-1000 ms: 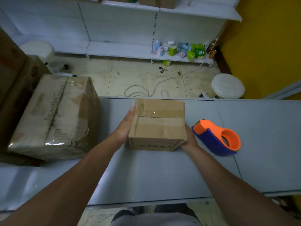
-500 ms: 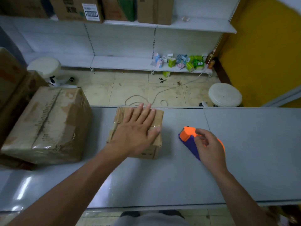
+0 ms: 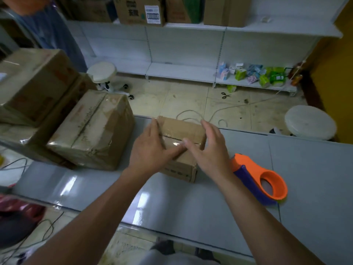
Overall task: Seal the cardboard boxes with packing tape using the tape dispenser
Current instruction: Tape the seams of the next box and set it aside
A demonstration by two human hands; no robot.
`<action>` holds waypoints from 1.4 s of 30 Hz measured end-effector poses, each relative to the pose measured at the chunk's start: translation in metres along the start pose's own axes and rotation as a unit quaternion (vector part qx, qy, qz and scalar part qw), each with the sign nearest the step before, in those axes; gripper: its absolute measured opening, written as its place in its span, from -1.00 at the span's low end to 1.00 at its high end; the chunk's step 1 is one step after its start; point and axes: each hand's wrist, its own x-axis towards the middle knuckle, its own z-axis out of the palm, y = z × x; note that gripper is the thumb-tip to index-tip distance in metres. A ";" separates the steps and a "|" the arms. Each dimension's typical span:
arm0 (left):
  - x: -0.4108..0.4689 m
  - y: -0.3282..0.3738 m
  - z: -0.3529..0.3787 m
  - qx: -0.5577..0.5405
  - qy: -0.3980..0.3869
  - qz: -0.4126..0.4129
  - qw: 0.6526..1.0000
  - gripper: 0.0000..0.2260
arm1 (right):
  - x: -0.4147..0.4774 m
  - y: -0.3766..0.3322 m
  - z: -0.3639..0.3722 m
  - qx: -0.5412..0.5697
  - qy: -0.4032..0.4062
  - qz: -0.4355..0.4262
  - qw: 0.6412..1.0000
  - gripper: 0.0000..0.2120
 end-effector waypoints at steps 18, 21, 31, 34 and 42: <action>0.036 -0.030 -0.013 -0.267 -0.063 -0.015 0.962 -0.66 | -0.007 0.006 -0.010 0.209 -0.132 0.135 0.960 -0.58; 0.034 -0.032 -0.012 -0.358 -0.087 -0.020 0.930 -0.76 | -0.015 0.006 0.002 0.174 -0.090 0.120 0.973 -0.50; 0.038 -0.037 -0.025 -0.324 -0.127 -0.021 0.937 -0.70 | -0.018 0.006 -0.003 0.225 -0.108 0.145 0.957 -0.60; 0.030 -0.021 -0.030 -0.169 -0.029 0.024 0.985 -0.51 | -0.024 0.008 0.002 0.203 -0.072 0.138 0.967 -0.60; 0.040 0.021 0.015 0.149 -0.068 0.170 0.972 -0.32 | -0.030 0.019 -0.004 0.206 -0.088 0.124 0.967 -0.63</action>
